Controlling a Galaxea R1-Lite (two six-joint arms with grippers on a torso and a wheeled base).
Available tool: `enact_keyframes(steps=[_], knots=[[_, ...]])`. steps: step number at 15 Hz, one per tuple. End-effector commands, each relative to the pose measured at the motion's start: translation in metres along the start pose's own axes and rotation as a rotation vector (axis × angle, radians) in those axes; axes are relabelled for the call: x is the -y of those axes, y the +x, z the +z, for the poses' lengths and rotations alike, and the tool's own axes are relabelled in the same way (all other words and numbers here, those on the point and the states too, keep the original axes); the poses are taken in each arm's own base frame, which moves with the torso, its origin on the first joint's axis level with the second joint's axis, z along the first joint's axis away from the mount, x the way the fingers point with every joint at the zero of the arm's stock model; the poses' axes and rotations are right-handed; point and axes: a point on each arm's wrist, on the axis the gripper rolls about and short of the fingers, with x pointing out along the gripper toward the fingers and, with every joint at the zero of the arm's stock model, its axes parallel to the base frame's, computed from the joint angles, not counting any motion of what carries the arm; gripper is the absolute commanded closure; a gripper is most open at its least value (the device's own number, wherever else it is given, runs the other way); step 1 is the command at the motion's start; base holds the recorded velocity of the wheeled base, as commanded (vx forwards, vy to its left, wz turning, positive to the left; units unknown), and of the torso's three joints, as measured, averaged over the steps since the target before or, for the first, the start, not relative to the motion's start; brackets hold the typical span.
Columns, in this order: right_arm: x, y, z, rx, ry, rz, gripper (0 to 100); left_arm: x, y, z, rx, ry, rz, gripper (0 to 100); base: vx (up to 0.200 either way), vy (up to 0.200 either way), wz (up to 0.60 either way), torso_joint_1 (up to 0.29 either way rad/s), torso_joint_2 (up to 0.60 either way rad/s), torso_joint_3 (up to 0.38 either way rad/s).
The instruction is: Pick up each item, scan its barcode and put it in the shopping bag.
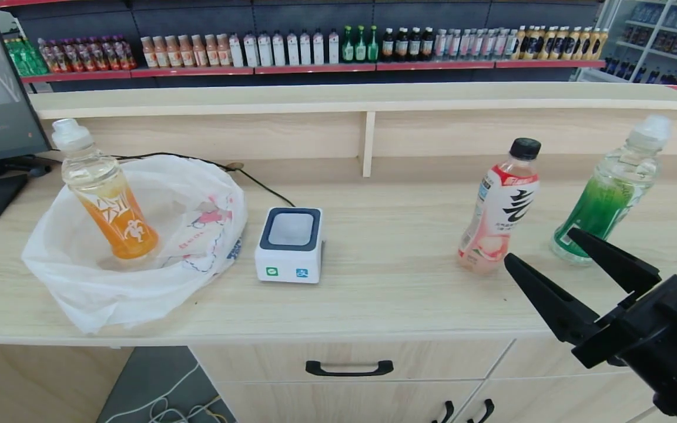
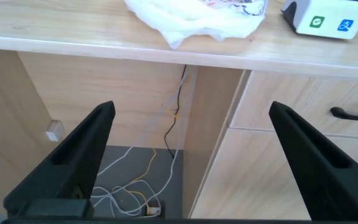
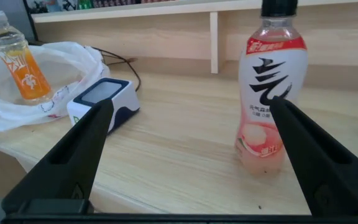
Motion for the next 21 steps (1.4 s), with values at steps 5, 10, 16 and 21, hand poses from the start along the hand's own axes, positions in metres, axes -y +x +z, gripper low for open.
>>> enact_keyframes(steps=[5,10,16,21], knots=[[0.0,-0.002,-0.002,-0.008,-0.002,0.0,0,0.0,0.0,0.0,0.002,0.002,0.001,0,0.0,0.0,0.0,0.0,0.0,0.0],[0.003,-0.002,-0.006,-0.031,-0.016,-0.016,0,0.0,0.0,0.0,0.0,0.0,0.001,0,0.0,0.0,0.0,0.0,0.0,0.0],[0.018,0.029,-0.021,-0.076,-0.054,-0.122,0,0.0,0.0,0.0,0.002,-0.001,0.001,0,0.0,0.0,0.0,0.0,0.0,0.0],[0.023,0.05,-0.034,-0.106,-0.069,-0.153,0,0.0,0.0,0.0,0.002,-0.001,0.001,0,0.0,0.0,0.0,0.0,0.0,0.0]])
